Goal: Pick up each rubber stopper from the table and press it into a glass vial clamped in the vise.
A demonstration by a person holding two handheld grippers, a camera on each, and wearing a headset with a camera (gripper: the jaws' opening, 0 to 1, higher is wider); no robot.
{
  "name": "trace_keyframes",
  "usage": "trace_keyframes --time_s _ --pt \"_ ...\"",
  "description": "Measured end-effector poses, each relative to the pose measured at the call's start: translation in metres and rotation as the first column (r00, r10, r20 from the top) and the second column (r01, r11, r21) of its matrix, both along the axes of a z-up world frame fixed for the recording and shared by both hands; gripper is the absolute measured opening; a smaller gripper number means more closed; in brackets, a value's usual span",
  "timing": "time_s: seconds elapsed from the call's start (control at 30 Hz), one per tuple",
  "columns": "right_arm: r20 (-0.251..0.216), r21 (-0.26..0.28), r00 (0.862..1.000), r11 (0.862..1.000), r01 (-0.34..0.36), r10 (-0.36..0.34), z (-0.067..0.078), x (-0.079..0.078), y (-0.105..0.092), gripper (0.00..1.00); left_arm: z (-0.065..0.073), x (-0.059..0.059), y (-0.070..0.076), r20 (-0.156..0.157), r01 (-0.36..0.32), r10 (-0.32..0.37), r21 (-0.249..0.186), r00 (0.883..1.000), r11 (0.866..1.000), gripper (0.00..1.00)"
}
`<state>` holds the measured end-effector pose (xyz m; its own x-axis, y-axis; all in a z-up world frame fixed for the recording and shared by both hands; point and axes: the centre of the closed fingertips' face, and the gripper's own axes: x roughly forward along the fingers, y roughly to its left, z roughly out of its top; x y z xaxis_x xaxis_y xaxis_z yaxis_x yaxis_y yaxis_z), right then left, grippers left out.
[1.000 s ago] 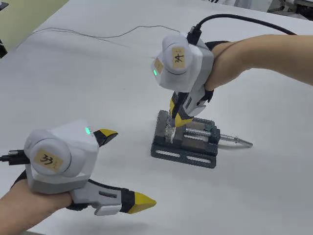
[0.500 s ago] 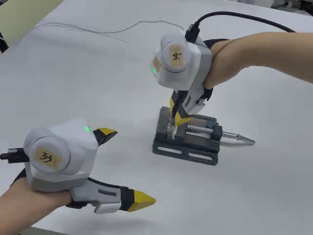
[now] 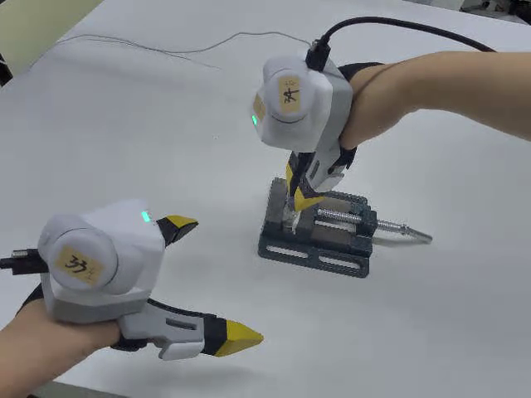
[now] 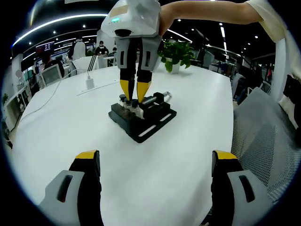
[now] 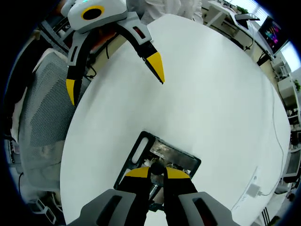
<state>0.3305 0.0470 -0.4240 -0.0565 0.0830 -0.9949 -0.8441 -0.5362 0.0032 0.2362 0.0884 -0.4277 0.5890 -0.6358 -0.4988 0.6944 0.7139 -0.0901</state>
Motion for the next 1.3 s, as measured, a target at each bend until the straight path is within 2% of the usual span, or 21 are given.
trace_keyframes --time_s 0.17,0.33,0.57,0.8,0.97,1.3 --pt "-0.003 -0.011 1.0 1.0 0.01 -0.01 -0.0005 0.0004 0.0011 0.06 -0.0009 -0.0004 -0.0002 -0.003 0.002 -0.002 -0.001 1.0 1.0 0.98" --pt "-0.011 -0.02 0.997 0.997 0.073 -0.074 -0.0013 0.0014 0.0023 0.05 -0.0011 0.0003 -0.0002 -0.003 0.0 0.0 -0.004 1.0 1.0 0.98" --pt "-0.034 -0.005 0.983 0.983 0.183 -0.183 -0.0015 0.0024 0.0023 0.05 -0.0022 0.0001 -0.0023 -0.006 0.005 -0.005 -0.008 1.0 1.0 0.98" --pt "-0.037 -0.018 0.97 0.971 0.24 -0.241 -0.0022 0.0018 0.0038 0.05 -0.0019 0.0004 -0.0057 -0.005 0.011 -0.011 -0.013 1.0 1.0 0.98" --pt "-0.026 -0.022 0.978 0.979 0.204 -0.205 -0.0021 0.0008 0.0022 0.05 -0.001 0.0011 -0.0061 -0.003 0.013 -0.013 -0.014 1.0 1.0 0.98" --pt "-0.034 0.006 0.985 0.986 0.167 -0.167 -0.0012 0.0005 0.001 0.07 -0.0011 0.0001 -0.002 -0.004 0.001 -0.001 -0.012 1.0 1.0 0.98"
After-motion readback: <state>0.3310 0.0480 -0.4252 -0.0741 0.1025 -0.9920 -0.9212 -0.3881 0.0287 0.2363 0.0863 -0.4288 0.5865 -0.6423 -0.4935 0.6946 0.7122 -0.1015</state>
